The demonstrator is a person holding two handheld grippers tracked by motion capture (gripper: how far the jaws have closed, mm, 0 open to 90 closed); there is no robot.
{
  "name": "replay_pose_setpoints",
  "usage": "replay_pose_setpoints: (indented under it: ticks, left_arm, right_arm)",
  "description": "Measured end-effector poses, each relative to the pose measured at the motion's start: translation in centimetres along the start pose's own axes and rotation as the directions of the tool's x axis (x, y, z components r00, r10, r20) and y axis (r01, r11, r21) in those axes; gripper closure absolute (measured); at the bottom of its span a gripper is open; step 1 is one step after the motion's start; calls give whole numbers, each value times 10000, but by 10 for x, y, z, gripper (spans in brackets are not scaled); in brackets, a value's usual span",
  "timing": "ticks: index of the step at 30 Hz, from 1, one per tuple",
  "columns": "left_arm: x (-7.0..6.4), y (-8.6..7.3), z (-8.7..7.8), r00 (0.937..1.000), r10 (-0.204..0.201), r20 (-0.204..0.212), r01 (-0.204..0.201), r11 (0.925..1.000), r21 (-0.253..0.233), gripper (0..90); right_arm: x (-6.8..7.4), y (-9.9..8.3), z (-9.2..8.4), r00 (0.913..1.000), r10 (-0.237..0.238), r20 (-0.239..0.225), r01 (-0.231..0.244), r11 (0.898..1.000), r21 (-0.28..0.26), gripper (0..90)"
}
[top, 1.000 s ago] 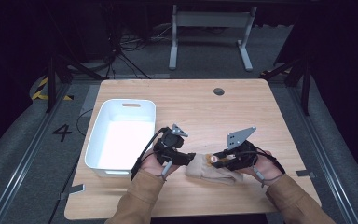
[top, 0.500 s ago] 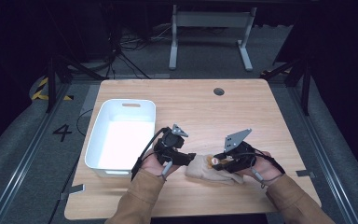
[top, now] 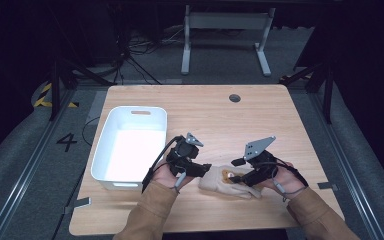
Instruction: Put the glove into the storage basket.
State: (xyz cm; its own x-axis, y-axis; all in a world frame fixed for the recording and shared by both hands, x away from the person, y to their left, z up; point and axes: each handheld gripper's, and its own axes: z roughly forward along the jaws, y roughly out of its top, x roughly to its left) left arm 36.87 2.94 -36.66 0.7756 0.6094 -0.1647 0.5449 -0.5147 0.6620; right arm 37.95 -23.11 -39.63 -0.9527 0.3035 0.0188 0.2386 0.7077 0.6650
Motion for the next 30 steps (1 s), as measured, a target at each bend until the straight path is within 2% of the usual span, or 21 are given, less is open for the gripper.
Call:
replay_pose_setpoints:
  ticks: [7, 13, 17, 21, 25, 26, 28, 30]
  left_arm:
    - [-1, 2, 1, 10000, 70, 5, -70, 10000, -8, 391]
    - [-2, 5, 4, 9999, 118, 48, -118, 9999, 0, 392]
    - [-3, 6, 4, 9997, 206, 92, -206, 9998, -14, 393]
    - [-3, 9, 3, 9985, 398, 382, -397, 9992, -41, 401]
    - [-6, 9, 6, 9965, 700, 465, -703, 9975, 54, 391]
    - [-6, 9, 6, 9965, 700, 465, -703, 9975, 54, 384]
    - [-7, 10, 6, 9958, 744, 530, -745, 9972, 17, 378]
    - [-6, 11, 6, 9955, 771, 544, -772, 9970, -3, 371]
  right_arm:
    - [-3, -1, -18, 9984, 160, 539, -133, 9987, -490, 415]
    - [-9, -7, -36, 9929, 584, 1041, -472, 9932, -1061, 432]
    - [-14, -11, -48, 9844, 1131, 1349, -945, 9860, -1373, 445]
    - [-18, -16, -59, 9756, 1372, 1715, -1101, 9812, -1586, 482]
    - [-23, -21, -69, 9639, 1917, 1849, -1592, 9712, -1772, 522]
    - [-23, -21, -69, 9639, 1917, 1849, -1592, 9712, -1772, 522]
    - [-27, -25, -75, 9534, 2230, 2032, -1868, 9652, -1830, 535]
    - [-29, -29, -79, 9466, 2387, 2169, -1984, 9612, -1918, 535]
